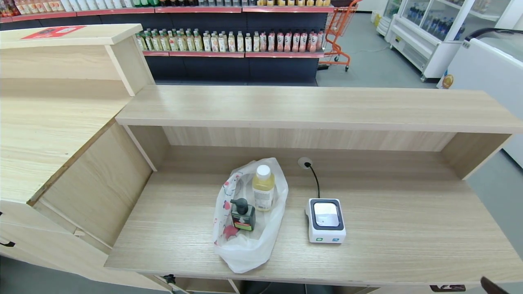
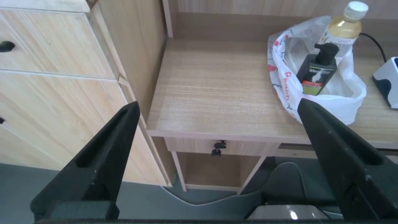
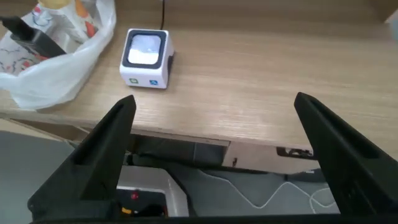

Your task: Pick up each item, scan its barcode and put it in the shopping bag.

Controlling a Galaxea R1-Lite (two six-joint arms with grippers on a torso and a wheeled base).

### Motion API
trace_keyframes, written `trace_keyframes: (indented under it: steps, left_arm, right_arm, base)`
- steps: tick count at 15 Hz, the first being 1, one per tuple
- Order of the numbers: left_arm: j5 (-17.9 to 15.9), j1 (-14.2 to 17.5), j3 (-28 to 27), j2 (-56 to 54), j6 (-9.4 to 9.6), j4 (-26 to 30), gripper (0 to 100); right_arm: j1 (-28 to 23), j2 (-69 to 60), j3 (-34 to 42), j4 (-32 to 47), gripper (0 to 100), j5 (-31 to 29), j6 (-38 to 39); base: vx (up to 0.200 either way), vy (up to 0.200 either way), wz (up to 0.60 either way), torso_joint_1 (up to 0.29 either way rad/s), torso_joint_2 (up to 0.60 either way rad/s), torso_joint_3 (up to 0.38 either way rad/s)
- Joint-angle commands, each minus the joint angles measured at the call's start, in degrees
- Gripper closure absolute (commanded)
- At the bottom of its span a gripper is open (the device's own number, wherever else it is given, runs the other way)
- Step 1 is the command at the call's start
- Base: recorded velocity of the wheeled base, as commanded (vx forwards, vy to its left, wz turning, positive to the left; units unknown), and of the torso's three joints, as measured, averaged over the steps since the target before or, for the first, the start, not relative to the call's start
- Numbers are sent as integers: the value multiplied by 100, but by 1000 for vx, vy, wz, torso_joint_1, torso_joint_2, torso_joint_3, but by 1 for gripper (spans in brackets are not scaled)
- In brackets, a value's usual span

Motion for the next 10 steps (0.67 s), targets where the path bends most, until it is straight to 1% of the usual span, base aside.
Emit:
trace_keyframes:
  steps: [1, 2, 3, 10]
  left_arm:
    - [0, 1, 0, -2, 2, -1, 0]
    - [0, 1, 0, 6, 2, -1, 0]
    - [0, 1, 0, 6, 2, -1, 0]
    - [0, 1, 0, -2, 2, -1, 0]
  right_arm:
    - [750, -2708, 319, 1264, 0, -746, -142]
    - [750, -2752, 319, 1273, 0, -931, -204]
    - [750, -2752, 319, 1352, 0, -1027, -90]
    - [750, -2752, 319, 1431, 0, -1054, -19]
  base:
    - [0, 0, 0, 0, 0, 0]
    - [0, 0, 0, 0, 0, 0]
    - [0, 0, 0, 0, 0, 0]
    - [0, 0, 0, 0, 0, 0]
